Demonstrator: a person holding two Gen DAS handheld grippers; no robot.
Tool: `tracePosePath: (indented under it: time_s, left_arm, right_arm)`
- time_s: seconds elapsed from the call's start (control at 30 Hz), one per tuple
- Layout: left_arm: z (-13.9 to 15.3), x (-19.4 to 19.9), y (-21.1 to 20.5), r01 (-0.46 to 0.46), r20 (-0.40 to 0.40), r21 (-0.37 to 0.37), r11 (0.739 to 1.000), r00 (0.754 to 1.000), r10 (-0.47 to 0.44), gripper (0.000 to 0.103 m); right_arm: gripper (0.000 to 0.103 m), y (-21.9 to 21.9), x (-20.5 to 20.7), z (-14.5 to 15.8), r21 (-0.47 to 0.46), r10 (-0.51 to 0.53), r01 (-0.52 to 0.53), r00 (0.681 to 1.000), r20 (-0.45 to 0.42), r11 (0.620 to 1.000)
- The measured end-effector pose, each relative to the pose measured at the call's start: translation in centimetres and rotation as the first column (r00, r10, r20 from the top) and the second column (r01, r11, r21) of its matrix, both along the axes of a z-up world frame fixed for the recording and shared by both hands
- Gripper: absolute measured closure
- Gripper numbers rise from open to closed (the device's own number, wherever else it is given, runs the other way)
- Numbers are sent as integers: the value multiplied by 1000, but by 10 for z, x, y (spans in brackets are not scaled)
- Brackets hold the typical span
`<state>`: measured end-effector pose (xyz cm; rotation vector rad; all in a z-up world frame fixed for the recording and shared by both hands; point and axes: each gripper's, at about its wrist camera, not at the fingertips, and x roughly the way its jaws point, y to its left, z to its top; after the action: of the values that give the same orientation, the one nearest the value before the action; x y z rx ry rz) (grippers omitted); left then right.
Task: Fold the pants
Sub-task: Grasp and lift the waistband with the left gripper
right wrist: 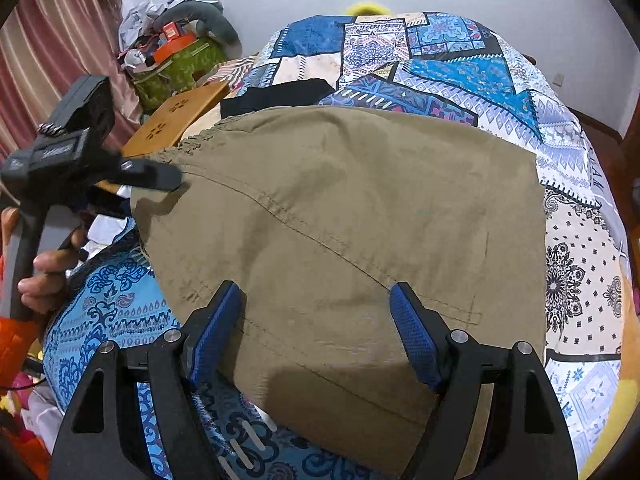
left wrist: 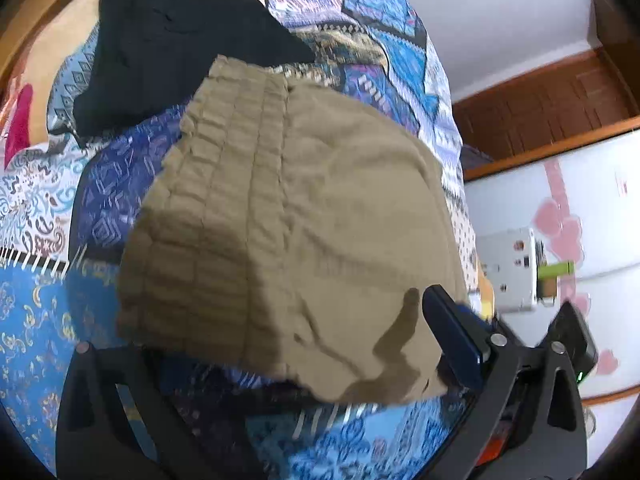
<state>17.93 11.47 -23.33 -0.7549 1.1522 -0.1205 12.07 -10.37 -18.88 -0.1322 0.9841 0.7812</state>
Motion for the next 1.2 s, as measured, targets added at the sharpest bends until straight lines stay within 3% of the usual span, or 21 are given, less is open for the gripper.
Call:
tracePosePath:
  time_s: [0.07,0.13,0.2,0.3,0.4,0.5,0.53,0.57,0.63,0.67,0.77,0.9,0.97,1.2]
  left_arm:
    - [3,2,3,-34,18,30,999,999,33,16]
    - [6,3,6,-63,27,86,994,998,61,46]
    - [9,0,11,-89,43,127,988,996,84,61]
    - [16,-8,16,-94,83,147,985,993,82,68]
    - [35,-20,10,-100,138,291,952,988,62,70]
    - [61,-40,5,-134,219,456,880,975,36,70]
    - [69,-46,4,-153,245,513,845,969,27,70]
    - [82,-54,0,-188,283,595,782,959,15,70]
    - [96,-65,-6,-234,332,687,688,943,-10,70]
    - [105,-70,-11,-256,353,734,630,935,-32,70]
    - [118,-73,-23,-259,372,773,580,924,-83,70]
    - [125,-68,-43,-235,381,783,576,913,-145,71]
    - [131,-65,-53,-217,384,779,588,907,-175,71]
    - [151,-48,-95,-57,391,683,729,871,-298,73]
  right_arm:
    - [28,0,0,0,0,0,0,1000,0,1000]
    - [28,0,0,0,2,-1,1,1000,0,1000]
    - [28,-1,0,0,5,-1,1,1000,-3,1000]
    - [28,-2,1,1,14,4,-3,1000,-12,1000]
    - [30,-8,0,3,30,-7,8,1000,-24,1000]
    - [30,-21,-3,6,49,-38,39,999,-27,998]
    - [30,-24,-4,7,50,-45,46,999,-19,998]
    - [30,-28,-6,9,34,-64,64,998,-9,997]
    - [30,-35,-9,10,21,-84,84,996,5,996]
    - [30,-39,-10,10,23,-90,89,996,7,996]
    - [30,-47,-12,10,21,-104,104,994,8,994]
    - [30,-47,-12,4,17,-99,99,995,-2,995]
    - [30,-47,-11,2,28,-103,103,995,-8,994]
    - [30,-50,-10,0,56,-105,106,994,-24,993]
